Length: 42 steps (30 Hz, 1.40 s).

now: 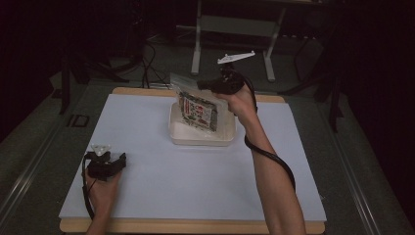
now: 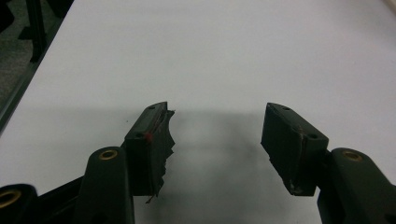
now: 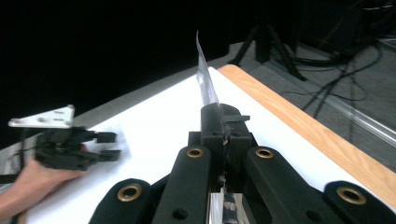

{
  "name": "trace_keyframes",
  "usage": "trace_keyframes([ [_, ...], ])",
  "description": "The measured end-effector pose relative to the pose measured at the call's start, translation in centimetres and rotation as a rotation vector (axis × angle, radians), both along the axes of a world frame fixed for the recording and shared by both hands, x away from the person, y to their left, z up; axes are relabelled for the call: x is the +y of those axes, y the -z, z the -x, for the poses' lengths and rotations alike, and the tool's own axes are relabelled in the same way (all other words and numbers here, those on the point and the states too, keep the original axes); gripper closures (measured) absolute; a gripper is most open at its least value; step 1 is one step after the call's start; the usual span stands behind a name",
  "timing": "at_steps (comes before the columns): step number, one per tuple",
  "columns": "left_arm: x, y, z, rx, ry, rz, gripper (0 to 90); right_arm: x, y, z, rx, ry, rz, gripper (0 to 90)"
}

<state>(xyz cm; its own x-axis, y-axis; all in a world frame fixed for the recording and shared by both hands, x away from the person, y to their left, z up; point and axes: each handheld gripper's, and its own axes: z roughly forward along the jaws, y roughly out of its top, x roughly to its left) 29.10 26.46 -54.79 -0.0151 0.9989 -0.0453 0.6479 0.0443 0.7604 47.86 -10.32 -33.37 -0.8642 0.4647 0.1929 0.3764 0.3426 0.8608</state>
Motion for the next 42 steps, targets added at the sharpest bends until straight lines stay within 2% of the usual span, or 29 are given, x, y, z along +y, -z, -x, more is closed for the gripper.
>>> trace_keyframes([
  [5, 0.0, 0.0, 0.0, -0.001, 0.000, 0.000, 42.0, -0.2, 0.3, -0.1, -0.014, 0.042, 0.022, 89.8],
  [12, 0.0, 0.0, 0.0, 0.000, 0.001, -0.002, 42.0, -0.1, 0.3, 0.0, -0.068, 0.102, 0.096, 89.5],
  [16, 0.0, 0.0, 0.0, -0.001, 0.000, -0.002, 41.9, -0.2, 0.3, -0.1, -0.082, 0.139, 0.100, 87.3],
  [19, 0.0, 0.0, 0.0, -0.002, 0.000, 0.000, 41.9, -0.5, 0.1, -0.2, -0.093, 0.158, 0.108, 79.9],
  [22, 0.0, 0.0, 0.0, 0.000, 0.001, -0.002, 42.0, -0.7, 0.0, -0.2, -0.117, 0.207, 0.169, 69.8],
  [24, 0.0, 0.0, 0.0, 0.000, 0.002, -0.003, 41.9, -1.0, 0.1, -0.2, -0.122, 0.226, 0.183, 61.1],
  [30, -0.1, 0.0, 0.0, 0.002, 0.001, -0.004, 41.9, -2.3, 0.1, -0.4, -0.107, 0.259, 0.158, 42.6],
  [37, -0.1, 0.0, 0.0, 0.001, 0.003, -0.004, 41.9, -4.0, -0.6, 0.0, -0.127, 0.284, 0.132, 26.6],
  [42, -0.1, 0.0, 0.0, 0.002, 0.002, -0.007, 41.9, -5.2, -0.7, 0.2, -0.131, 0.294, 0.119, 26.2],
])
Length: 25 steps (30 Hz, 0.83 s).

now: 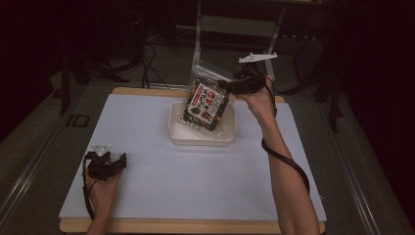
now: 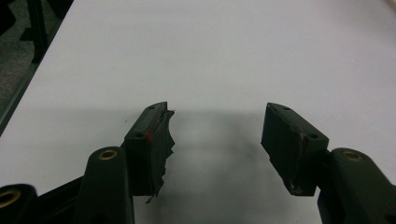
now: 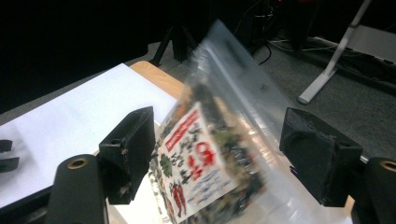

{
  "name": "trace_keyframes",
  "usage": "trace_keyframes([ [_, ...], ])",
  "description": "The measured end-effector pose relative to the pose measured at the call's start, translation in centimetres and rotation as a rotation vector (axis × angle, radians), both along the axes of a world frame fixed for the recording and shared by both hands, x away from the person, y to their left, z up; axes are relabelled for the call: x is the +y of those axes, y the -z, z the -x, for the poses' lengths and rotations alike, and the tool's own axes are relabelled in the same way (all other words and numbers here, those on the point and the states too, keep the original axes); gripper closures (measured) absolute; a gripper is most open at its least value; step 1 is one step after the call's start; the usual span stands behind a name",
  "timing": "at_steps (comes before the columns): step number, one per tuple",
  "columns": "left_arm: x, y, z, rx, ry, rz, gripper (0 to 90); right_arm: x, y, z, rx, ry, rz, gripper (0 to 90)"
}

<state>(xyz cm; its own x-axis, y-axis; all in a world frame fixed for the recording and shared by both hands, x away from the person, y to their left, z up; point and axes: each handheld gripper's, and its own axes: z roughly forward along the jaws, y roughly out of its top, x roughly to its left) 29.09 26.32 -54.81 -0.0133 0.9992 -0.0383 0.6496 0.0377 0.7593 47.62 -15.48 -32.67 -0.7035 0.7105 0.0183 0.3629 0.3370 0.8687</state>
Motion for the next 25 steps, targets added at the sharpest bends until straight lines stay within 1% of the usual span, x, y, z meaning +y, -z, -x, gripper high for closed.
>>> trace_keyframes([
  [2, 0.0, 0.0, 0.0, 0.000, -0.001, 0.001, 41.9, -0.3, 0.0, 0.1, -0.004, -0.003, -0.003, 26.3],
  [10, 0.0, 0.0, 0.0, -0.004, -0.005, 0.001, 41.8, -1.3, 0.1, 0.9, -0.015, 0.001, 0.013, 26.5],
  [15, 0.0, 0.0, 0.1, -0.007, -0.007, 0.001, 41.7, -2.4, -0.4, 1.9, -0.023, 0.005, 0.013, 26.9],
  [19, 0.0, 0.0, 0.1, -0.009, -0.010, -0.003, 41.2, -3.4, -0.5, 2.9, -0.021, 0.010, 0.024, 27.0],
  [22, 0.0, -0.1, 0.1, -0.009, -0.009, -0.008, 40.6, -4.3, -0.1, 3.7, -0.017, 0.011, 0.029, 27.0],
  [25, -0.1, -0.1, 0.1, -0.010, -0.003, -0.007, 40.4, -5.5, 1.0, 4.8, -0.008, 0.000, 0.013, 26.9],
])
